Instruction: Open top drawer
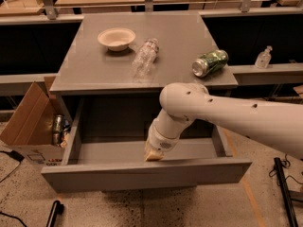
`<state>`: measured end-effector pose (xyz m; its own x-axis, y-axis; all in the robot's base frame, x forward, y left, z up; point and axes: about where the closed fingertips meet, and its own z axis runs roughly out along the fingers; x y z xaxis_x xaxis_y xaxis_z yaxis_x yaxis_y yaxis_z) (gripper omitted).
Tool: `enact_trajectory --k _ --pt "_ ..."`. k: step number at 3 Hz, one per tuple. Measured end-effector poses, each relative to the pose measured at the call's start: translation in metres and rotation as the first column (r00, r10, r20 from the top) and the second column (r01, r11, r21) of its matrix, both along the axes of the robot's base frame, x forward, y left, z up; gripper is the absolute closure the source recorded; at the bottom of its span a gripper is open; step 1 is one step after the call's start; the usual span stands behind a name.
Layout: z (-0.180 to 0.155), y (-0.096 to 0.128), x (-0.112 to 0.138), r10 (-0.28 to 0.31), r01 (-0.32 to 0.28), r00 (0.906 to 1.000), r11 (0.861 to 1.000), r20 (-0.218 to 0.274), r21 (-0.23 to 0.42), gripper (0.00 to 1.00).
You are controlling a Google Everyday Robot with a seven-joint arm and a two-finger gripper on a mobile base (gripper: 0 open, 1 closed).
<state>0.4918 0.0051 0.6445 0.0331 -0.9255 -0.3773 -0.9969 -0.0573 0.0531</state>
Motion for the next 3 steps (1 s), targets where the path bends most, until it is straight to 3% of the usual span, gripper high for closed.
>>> enact_trajectory --k 2,3 --pt "0.008 0.0 -0.012 0.032 -0.032 0.9995 0.999 -0.006 0.032 1.0" --pt "0.033 -0.008 -0.014 0.03 -0.032 0.9989 0.997 0.038 0.069 1.0"
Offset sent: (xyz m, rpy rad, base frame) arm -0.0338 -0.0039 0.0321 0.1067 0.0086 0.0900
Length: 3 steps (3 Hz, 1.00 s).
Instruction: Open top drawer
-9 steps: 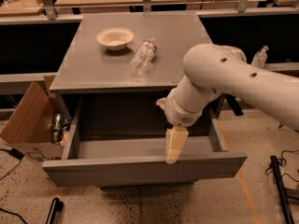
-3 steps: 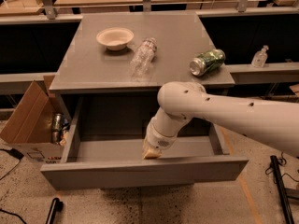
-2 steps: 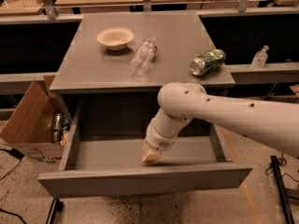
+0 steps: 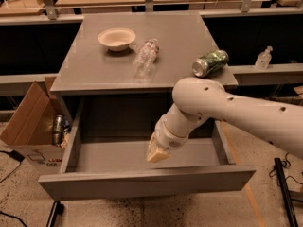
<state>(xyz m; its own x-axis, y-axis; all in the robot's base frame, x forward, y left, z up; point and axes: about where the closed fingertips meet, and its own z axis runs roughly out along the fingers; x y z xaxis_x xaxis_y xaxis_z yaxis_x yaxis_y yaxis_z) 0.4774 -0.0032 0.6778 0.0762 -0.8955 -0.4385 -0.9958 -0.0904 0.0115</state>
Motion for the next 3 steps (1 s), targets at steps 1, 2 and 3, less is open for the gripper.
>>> enact_trajectory --k 1,2,3 --pt "0.036 -0.015 0.008 -0.032 0.027 0.9964 0.998 0.079 0.062 1.0" --pt "0.079 -0.037 0.009 -0.067 0.039 0.9855 0.983 0.156 0.179 1.0" --pt "0.115 -0.052 0.003 -0.111 0.051 0.9712 0.961 0.211 0.271 0.83"
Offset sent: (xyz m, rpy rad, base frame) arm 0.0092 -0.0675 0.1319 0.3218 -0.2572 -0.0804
